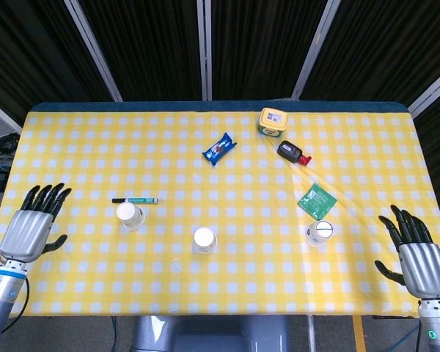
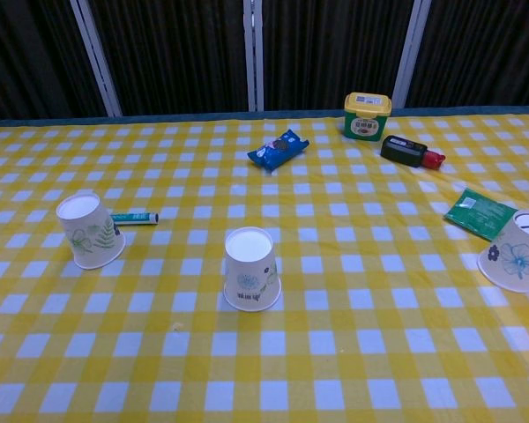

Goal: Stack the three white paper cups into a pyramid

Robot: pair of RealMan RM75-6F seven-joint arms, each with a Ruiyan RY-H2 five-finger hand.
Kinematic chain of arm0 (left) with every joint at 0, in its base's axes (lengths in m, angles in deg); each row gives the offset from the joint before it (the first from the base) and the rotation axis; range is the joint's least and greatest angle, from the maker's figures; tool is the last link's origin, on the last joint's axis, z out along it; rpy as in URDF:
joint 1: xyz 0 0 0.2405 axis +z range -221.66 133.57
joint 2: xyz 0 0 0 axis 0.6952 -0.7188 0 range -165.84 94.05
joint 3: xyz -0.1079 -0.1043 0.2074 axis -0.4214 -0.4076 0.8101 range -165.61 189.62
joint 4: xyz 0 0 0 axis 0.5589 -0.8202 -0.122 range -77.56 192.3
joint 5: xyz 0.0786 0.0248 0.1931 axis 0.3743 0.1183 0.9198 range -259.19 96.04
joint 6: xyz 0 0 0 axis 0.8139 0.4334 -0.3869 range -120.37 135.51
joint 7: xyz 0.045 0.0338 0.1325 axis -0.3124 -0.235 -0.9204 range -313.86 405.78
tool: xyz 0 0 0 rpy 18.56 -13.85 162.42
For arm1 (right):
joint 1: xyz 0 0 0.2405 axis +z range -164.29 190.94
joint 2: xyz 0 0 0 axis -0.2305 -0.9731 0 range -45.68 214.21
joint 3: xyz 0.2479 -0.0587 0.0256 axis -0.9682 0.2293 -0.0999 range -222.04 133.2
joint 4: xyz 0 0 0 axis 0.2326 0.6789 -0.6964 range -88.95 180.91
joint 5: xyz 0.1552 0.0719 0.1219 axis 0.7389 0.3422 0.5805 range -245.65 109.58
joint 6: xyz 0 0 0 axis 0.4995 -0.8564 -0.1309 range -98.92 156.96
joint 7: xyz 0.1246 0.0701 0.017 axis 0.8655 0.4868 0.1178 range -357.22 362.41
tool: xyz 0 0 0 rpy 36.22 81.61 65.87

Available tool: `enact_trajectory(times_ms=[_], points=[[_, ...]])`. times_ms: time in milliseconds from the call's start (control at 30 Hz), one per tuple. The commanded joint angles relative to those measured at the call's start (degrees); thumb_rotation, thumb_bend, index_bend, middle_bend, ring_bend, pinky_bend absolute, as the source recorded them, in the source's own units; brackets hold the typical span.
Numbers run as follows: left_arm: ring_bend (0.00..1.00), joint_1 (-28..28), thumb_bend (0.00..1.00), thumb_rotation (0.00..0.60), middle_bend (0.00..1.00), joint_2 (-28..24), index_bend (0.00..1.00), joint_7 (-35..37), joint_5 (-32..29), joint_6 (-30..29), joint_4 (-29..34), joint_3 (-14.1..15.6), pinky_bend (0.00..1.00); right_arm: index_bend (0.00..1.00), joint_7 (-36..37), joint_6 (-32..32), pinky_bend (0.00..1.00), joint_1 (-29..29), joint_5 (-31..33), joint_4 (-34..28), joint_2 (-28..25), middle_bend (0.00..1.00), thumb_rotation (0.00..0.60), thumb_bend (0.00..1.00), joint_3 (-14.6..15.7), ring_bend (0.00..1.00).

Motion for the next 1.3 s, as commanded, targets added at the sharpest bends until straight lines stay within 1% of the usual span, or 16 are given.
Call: enact_trajectory(times_ms=[33, 167, 233, 333, 533, 667, 833, 967, 1033, 1100, 1167, 1300], points=[[0.0, -3.5, 0.25, 0.6, 0.0, 0.6, 0.14, -3.2, -3.6, 4.2, 1.9, -1.8, 0.0, 0.16, 0.4, 0.1, 0.13, 0.0, 0.0, -0.1, -0.1, 0.0, 0.6, 0.06, 0.0, 0.0], [0.0, -7.2, 0.25, 0.6, 0.0, 1.9, 0.15, -7.7, -8.9, 8.7, 2.5, -3.0, 0.0, 0.16, 1.2, 0.5, 0.13, 0.1, 0.2, 0.0, -0.4, 0.0, 0.6, 0.06, 0.0, 0.0], [0.0, -9.5, 0.25, 0.6, 0.0, 3.1, 0.16, -11.6, -13.1, 10.6, 2.7, -3.6, 0.0, 0.16, 1.8, 0.7, 0.13, 0.2, 0.3, 0.0, -0.5, 0.0, 0.6, 0.06, 0.0, 0.0], [0.0, -11.9, 0.25, 0.6, 0.0, 4.7, 0.17, -15.6, -17.9, 11.5, 3.1, -4.0, 0.0, 0.16, 2.3, 0.9, 0.13, 0.3, 0.4, 0.0, -0.6, 0.0, 0.6, 0.06, 0.0, 0.0], [0.0, -15.7, 0.25, 0.6, 0.0, 7.7, 0.15, -19.8, -24.6, 12.6, 1.7, -4.4, 0.0, 0.16, 2.8, 1.0, 0.13, 0.3, 0.2, -0.1, -0.7, 0.0, 0.6, 0.06, 0.2, 0.0], [0.0, -19.0, 0.26, 0.6, 0.0, 10.1, 0.17, -23.0, -29.6, 13.5, 0.4, -3.9, 0.0, 0.16, 3.2, 0.8, 0.13, 0.3, 0.0, -0.2, -0.9, 0.0, 0.6, 0.06, 0.2, 0.0], [0.0, -21.7, 0.26, 0.6, 0.0, 13.0, 0.2, -24.8, -33.4, 13.6, -1.2, -3.1, 0.0, 0.16, 4.0, 0.8, 0.13, 0.2, 0.4, -0.1, -1.2, 0.0, 0.6, 0.06, 0.1, 0.0], [0.0, -23.1, 0.26, 0.6, 0.0, 14.4, 0.24, -25.2, -35.1, 13.0, -2.8, -2.6, 0.0, 0.16, 4.1, 0.7, 0.13, 0.2, 0.5, -0.1, -1.2, 0.0, 0.6, 0.06, 0.0, 0.0], [0.0, -23.4, 0.3, 0.6, 0.0, 14.9, 0.28, -25.2, -35.3, 12.8, -3.4, -2.4, 0.0, 0.16, 4.0, 0.7, 0.13, 0.1, 0.5, -0.1, -1.1, 0.0, 0.6, 0.06, 0.0, 0.0], [0.0, -23.7, 0.4, 0.6, 0.0, 15.3, 0.33, -25.0, -35.7, 12.7, -3.9, -2.1, 0.0, 0.16, 4.0, 0.6, 0.13, 0.1, 0.5, -0.2, -1.2, 0.0, 0.6, 0.06, -0.1, 0.0], [0.0, -24.0, 0.45, 0.6, 0.0, 15.3, 0.37, -24.7, -35.8, 12.5, -3.9, -1.8, 0.0, 0.16, 4.1, 0.4, 0.13, 0.1, 0.5, -0.3, -1.2, 0.0, 0.6, 0.06, -0.2, 0.0], [0.0, -24.0, 0.46, 0.6, 0.0, 14.5, 0.42, -23.9, -34.8, 11.3, -2.9, -0.9, 0.0, 0.16, 4.1, 0.2, 0.13, 0.0, 0.8, -0.2, -1.1, 0.0, 0.6, 0.06, -0.4, 0.0]])
